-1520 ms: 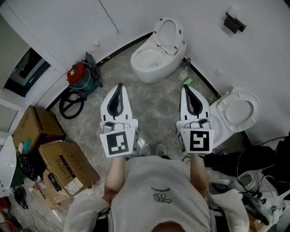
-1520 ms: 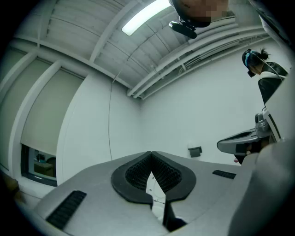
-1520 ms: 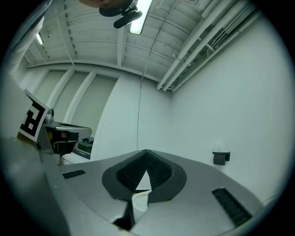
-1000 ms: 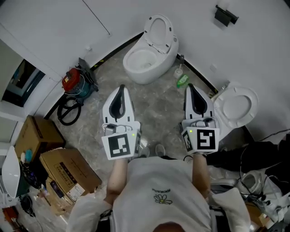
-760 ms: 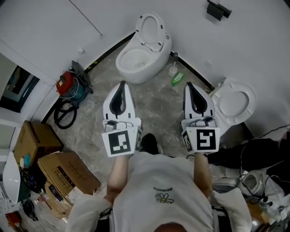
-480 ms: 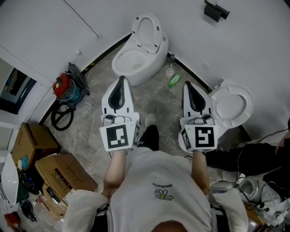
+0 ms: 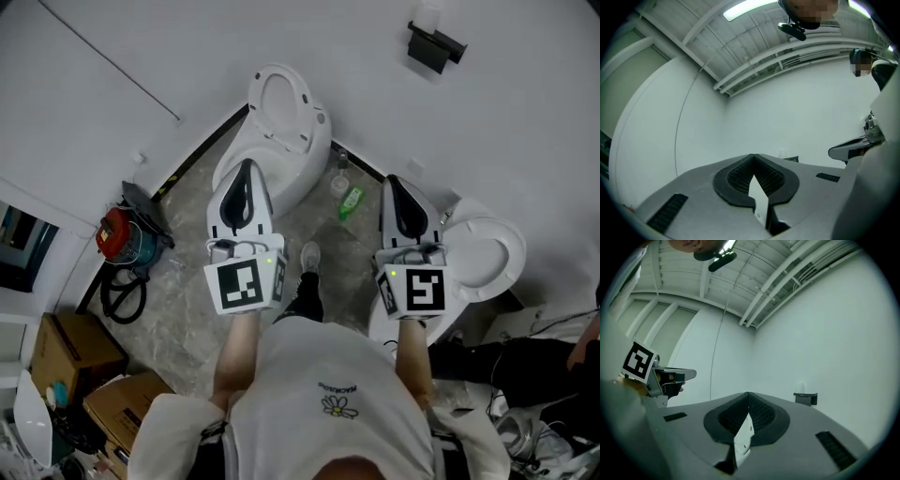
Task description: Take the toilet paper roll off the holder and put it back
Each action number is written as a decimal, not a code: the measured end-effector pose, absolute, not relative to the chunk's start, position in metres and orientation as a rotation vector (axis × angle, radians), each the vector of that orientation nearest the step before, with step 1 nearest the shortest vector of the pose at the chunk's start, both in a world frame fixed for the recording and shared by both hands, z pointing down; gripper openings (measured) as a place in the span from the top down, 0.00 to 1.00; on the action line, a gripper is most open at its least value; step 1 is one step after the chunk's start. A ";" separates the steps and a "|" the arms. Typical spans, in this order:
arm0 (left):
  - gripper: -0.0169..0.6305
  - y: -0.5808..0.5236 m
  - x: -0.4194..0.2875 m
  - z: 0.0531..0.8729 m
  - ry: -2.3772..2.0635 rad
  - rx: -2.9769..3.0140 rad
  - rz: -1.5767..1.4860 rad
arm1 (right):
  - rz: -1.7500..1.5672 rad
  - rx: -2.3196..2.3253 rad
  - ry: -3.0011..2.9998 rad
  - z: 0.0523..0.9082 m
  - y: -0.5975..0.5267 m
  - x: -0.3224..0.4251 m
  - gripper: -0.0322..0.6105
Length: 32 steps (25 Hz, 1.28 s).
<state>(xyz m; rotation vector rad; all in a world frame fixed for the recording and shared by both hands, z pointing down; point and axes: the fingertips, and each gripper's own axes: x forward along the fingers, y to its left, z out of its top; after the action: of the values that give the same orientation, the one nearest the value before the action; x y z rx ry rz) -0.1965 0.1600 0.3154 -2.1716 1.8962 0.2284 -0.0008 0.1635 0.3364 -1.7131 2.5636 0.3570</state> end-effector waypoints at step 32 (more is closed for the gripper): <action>0.95 -0.200 -0.156 0.303 2.075 -2.107 0.288 | 0.351 -1.418 2.692 0.293 -0.221 -0.009 0.94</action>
<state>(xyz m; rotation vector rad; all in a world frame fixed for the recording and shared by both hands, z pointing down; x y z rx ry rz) -0.1560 -0.2005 0.3031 -2.1075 2.0752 0.2881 -0.0087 -0.2209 0.2928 -1.4182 2.6921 0.3510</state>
